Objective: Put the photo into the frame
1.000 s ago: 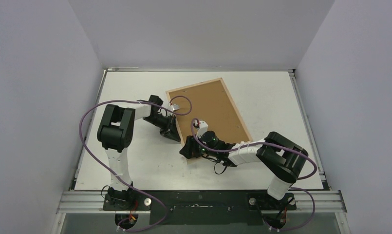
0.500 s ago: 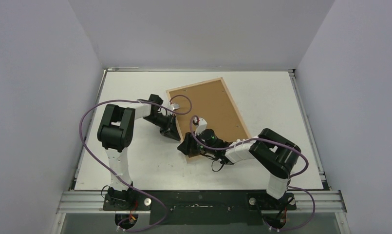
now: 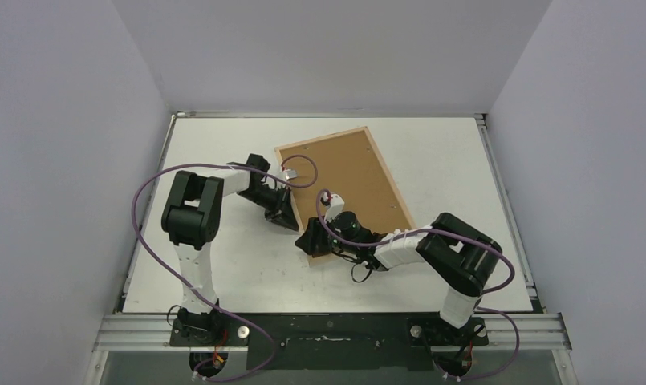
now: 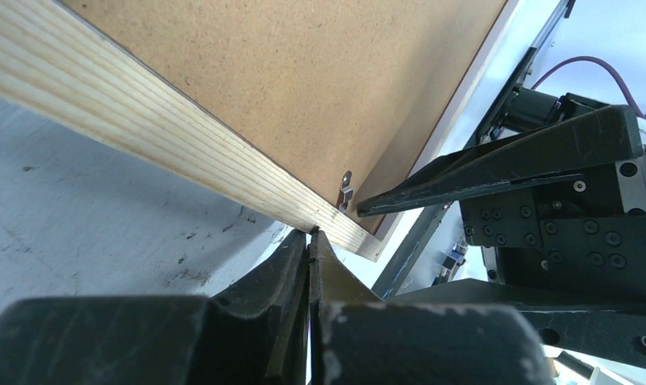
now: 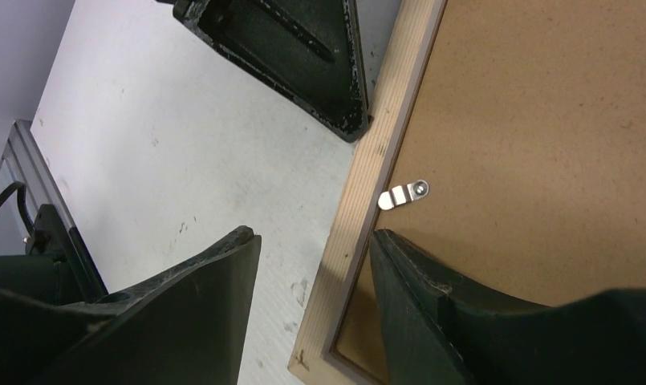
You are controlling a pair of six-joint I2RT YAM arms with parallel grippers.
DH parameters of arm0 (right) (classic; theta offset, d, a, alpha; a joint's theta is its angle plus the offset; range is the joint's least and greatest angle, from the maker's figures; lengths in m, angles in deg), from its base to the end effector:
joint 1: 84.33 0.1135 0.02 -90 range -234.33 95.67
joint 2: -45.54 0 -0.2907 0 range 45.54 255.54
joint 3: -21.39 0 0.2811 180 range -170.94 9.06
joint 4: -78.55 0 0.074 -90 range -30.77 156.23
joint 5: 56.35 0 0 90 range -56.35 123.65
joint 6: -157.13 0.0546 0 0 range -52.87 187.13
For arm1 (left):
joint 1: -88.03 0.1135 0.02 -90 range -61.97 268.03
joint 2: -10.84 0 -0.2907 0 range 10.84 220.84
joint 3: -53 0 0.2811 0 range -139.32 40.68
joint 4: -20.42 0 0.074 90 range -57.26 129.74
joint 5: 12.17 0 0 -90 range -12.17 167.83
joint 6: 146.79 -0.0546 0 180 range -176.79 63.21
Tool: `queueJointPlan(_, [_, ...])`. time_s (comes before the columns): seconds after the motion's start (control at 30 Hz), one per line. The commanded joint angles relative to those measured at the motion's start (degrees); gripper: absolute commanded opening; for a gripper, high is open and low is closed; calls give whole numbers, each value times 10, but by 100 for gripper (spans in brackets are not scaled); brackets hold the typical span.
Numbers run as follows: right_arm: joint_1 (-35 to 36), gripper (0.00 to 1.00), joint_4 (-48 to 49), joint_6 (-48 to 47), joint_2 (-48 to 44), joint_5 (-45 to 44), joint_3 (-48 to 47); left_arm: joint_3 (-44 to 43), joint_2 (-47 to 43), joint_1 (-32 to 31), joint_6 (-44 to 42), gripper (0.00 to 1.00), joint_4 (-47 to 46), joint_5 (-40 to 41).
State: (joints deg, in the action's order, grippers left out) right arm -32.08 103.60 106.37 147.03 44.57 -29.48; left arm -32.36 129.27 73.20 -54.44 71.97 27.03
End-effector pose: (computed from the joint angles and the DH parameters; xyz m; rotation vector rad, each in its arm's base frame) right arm 0.2192 0.3000 0.1260 -0.3846 2.1922 1.1508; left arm 0.3798 -0.1443 0.1077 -0.3659 -2.7723 1.3322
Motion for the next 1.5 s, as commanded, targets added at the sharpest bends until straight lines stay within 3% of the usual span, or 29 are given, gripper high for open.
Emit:
queueJointPlan(0.0, [1,54,-18,-17,-52,-4,11,-16,18,-9,-17,0,-21,11])
queueJointPlan(0.47, [-11,53,-25,-20,-13,-3,7,-25,20,-10,-12,0,-18,13])
queueJointPlan(0.9, [-11,53,7,-9,49,-3,-54,-25,30,-20,-12,0,-24,15])
queueJointPlan(1.47, [-13,53,-42,-22,-42,-11,6,-29,32,-16,-18,0,-15,18])
